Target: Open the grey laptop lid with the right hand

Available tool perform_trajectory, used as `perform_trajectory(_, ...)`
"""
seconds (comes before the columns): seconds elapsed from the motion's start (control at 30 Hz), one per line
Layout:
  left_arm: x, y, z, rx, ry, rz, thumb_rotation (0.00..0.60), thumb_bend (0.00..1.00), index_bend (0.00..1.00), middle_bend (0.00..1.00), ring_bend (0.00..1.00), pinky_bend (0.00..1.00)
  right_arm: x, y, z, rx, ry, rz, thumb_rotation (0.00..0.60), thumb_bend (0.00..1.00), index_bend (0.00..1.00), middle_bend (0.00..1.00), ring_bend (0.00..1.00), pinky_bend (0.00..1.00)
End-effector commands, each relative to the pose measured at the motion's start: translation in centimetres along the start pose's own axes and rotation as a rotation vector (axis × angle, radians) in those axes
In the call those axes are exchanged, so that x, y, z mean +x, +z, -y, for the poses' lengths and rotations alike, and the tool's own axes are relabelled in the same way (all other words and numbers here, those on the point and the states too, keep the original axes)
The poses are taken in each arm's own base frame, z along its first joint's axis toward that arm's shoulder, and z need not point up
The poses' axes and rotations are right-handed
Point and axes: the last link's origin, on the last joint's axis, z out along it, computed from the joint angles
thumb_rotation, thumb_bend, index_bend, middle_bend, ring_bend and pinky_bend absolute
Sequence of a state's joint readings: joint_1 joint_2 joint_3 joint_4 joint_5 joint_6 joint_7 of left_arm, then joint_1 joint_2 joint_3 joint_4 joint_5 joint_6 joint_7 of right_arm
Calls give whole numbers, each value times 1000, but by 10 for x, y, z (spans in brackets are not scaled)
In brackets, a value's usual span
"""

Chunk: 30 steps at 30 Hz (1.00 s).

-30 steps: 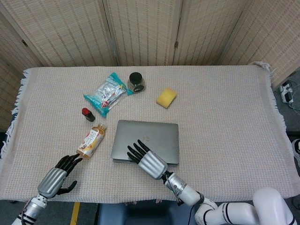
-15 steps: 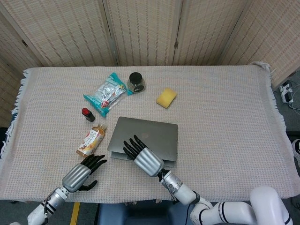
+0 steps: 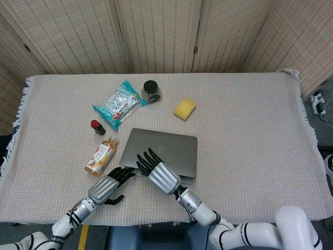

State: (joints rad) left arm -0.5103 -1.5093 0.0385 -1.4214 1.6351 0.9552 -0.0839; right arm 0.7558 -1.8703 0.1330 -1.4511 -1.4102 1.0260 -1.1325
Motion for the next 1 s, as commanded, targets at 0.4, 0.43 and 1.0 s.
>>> perform_trajectory(0.4,3,21,-5,30,36,70,600,729,46,37,0,0,-3,2,1,-5,-15,14,600,537,0,0,0,0)
perform_trajectory(0.43,3,21,-5,32,39,71,600,735,48,37,0,0,-3,2,1,-5,-16,15,600,537,0,0,0,0)
perform_trajectory(1.0,5,22,-9,53,72,88,600,763,62,37,0,0,-15,6,0,-15,-14,59,600,537,0,0,0,0)
